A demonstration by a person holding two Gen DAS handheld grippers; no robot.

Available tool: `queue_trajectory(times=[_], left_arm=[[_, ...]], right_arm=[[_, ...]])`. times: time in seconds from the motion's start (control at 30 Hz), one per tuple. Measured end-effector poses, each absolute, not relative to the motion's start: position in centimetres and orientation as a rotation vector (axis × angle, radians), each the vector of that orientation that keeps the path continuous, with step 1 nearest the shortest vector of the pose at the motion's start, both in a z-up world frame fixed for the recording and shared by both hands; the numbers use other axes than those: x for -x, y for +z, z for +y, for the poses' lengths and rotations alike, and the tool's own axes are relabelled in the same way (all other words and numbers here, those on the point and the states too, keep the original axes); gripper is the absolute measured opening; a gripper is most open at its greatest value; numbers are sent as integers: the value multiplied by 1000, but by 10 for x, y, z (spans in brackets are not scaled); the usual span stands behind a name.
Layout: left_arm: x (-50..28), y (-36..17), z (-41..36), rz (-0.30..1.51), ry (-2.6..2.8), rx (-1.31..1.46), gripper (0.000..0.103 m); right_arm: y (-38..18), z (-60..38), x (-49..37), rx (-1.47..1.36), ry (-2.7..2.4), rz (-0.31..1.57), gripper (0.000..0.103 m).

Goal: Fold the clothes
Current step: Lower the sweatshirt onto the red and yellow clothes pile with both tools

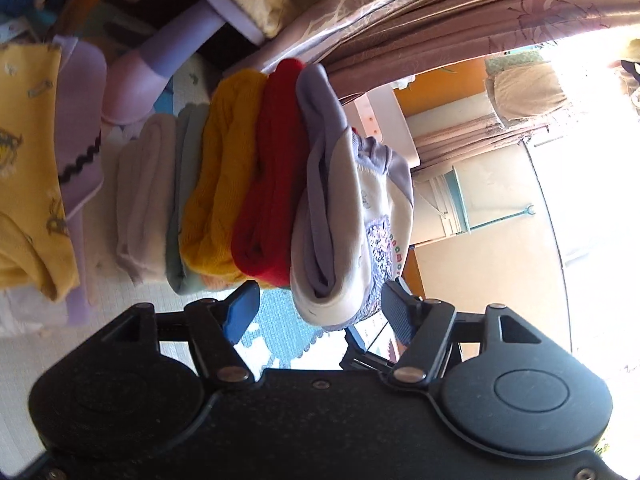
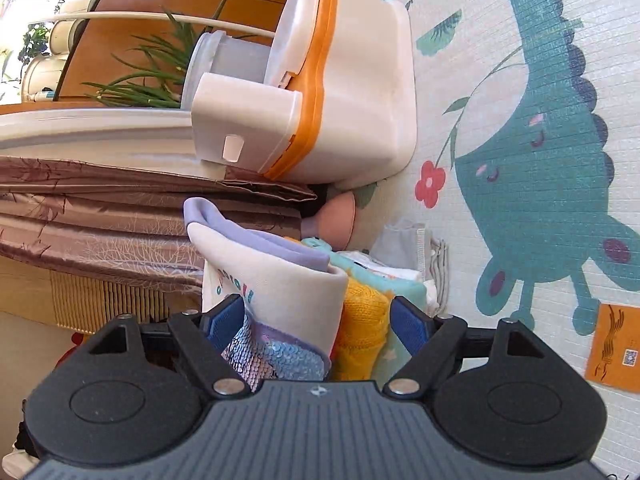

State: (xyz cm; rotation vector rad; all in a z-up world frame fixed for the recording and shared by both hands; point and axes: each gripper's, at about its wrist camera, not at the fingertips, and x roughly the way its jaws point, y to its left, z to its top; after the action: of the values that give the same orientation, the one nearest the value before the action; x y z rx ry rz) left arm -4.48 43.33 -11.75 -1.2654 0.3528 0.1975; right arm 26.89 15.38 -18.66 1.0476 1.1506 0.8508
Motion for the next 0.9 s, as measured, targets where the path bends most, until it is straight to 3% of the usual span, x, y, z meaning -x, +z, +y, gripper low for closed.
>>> queue_trajectory(times=[0.13,0.2,0.23,0.27,0.33,0.4,0.47,0.57,0.9], left_arm=[[33,-132,431,306,182,1384,66],[31,-138,432,275,188,1445,65],[30,-141,432,264,191,1470,58],[30,-142,433,260,198,1478,53],[28,-142,436,259,217,1482,29],[26,-139,438,258,233,1469,21],[27,-129,437,253,235,1439,14],[31,-116,435,241,226,1434,13],[4,-25,480,19,171,1250,12]], right_arm=[[-183,161,-269,-1100,901,1114,77],[-179,163,-269,-1080,912,1105,63],[-176,165,-269,-1070,916,1102,61],[-175,165,-270,-1056,911,1103,53],[-168,164,-269,-1043,910,1086,40],[-162,162,-268,-1031,909,1070,26],[-155,161,-267,-1019,907,1054,20],[-146,159,-265,-1000,905,1029,15],[-80,177,-276,-1096,1009,894,15]])
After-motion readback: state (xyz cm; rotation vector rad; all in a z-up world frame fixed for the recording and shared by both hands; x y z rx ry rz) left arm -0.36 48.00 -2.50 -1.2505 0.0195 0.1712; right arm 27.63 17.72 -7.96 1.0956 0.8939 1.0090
